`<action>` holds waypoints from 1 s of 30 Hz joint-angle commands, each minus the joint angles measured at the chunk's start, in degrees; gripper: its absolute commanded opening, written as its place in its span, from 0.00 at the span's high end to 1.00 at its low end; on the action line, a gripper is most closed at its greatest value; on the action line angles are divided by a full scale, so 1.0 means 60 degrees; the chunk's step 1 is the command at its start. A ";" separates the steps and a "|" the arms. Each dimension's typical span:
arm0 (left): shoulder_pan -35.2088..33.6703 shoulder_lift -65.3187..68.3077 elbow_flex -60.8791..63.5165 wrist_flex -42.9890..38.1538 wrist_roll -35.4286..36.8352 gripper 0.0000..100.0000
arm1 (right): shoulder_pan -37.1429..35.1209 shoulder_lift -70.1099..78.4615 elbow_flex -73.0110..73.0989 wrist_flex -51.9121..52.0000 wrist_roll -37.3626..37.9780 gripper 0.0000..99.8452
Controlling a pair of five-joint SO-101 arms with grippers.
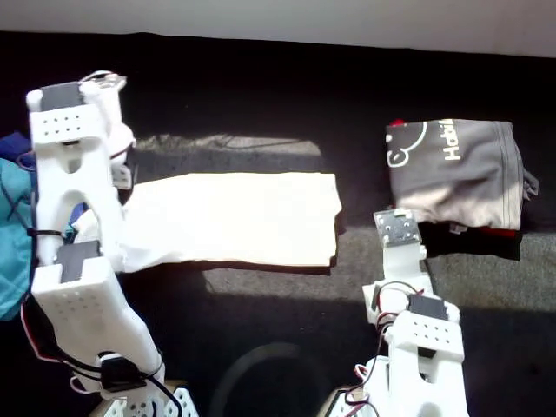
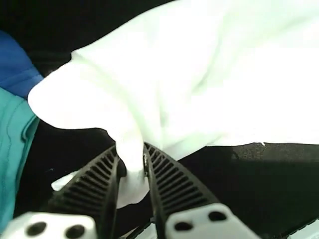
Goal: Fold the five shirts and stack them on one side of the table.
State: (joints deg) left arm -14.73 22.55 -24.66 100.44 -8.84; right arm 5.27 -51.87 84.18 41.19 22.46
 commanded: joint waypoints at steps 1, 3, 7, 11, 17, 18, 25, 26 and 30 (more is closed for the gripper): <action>0.1634 -0.1062 0.0125 0.0073 0.0000 0.99 | 0.0081 -0.0227 0.0711 -0.0857 -0.0762 0.99; 0.2410 -0.1165 -0.0037 0.0059 0.0132 0.99 | 0.0344 -0.0227 0.0579 -0.0886 -0.1128 0.99; 0.3934 -0.1165 -0.0623 0.0059 0.0601 0.99 | 0.0667 -0.0212 0.0549 -0.1165 -0.1480 0.99; 0.5311 -0.1165 -0.1121 0.0059 0.1172 0.99 | 0.0696 -0.0212 0.0549 -0.1223 -0.1656 0.99; 0.6908 -0.1150 -0.1487 -0.0234 0.1465 0.99 | 0.0696 -0.0212 0.0549 -0.1223 -0.1656 0.99; 0.7084 -0.1150 -0.1458 -0.0527 0.1465 0.99 | 0.0667 -0.0212 0.0549 -0.1223 -0.1656 0.99; 0.7714 -0.0520 -0.1487 -0.2549 0.1451 0.99 | 0.0652 -0.0212 0.0549 -0.1223 -0.1656 0.99; 0.7773 -0.0256 -0.1487 -0.2711 0.1451 0.99 | 0.0652 -0.0212 0.0549 -0.1223 -0.1656 0.99; 0.7875 0.0711 -0.1502 -0.2901 0.1465 0.99 | 0.0652 -0.0212 0.0549 -0.1223 -0.1656 0.99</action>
State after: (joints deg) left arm 31.87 25.36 -31.52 84.26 -0.31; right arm 8.26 -52.66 87.43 34.95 12.88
